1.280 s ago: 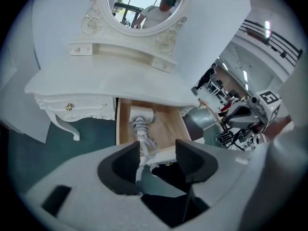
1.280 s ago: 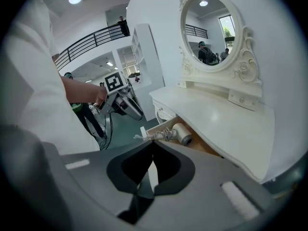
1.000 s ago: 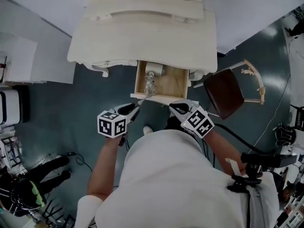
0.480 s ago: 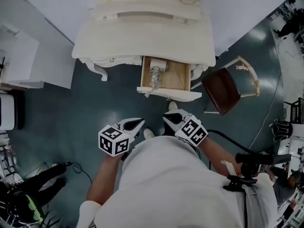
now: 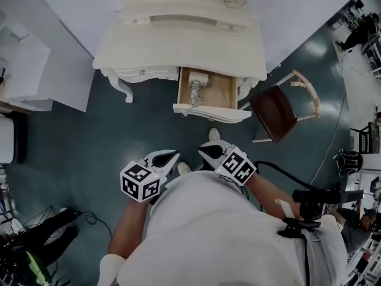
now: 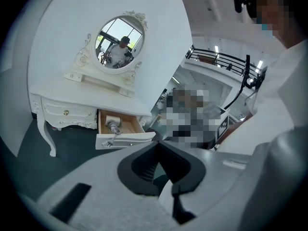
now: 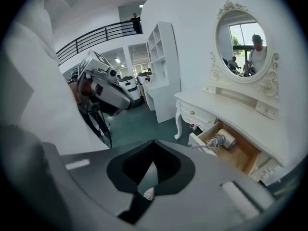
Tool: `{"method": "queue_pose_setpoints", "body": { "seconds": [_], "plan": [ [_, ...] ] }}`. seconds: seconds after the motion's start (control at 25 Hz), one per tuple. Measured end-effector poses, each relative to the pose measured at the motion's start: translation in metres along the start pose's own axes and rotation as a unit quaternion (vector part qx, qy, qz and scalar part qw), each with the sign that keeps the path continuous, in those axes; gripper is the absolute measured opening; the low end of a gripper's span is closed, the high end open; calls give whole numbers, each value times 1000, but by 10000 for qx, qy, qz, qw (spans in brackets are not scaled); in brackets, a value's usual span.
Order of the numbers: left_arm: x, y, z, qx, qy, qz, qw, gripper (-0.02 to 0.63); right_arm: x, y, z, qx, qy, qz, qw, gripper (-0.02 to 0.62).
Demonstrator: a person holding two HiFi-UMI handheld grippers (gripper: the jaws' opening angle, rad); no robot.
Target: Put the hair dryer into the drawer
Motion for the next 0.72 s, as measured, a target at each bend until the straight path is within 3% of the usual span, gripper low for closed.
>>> {"method": "queue_pose_setpoints", "body": {
  "seconds": [0.32, 0.72],
  "plan": [
    [-24, 15, -9, -69, -180, -224, 9996, 2, 2, 0, 29, -203, -113, 102, 9997, -2],
    [-24, 22, -14, 32, -304, -60, 9995, 2, 0, -9, 34, -269, -162, 4, 9995, -2]
  ]
}}
Point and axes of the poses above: the fingertips, and each gripper's own axes: x forward along the fingers, z to its left, y out of its underside, the point moved 6 cm from there along -x, backward along the fingers
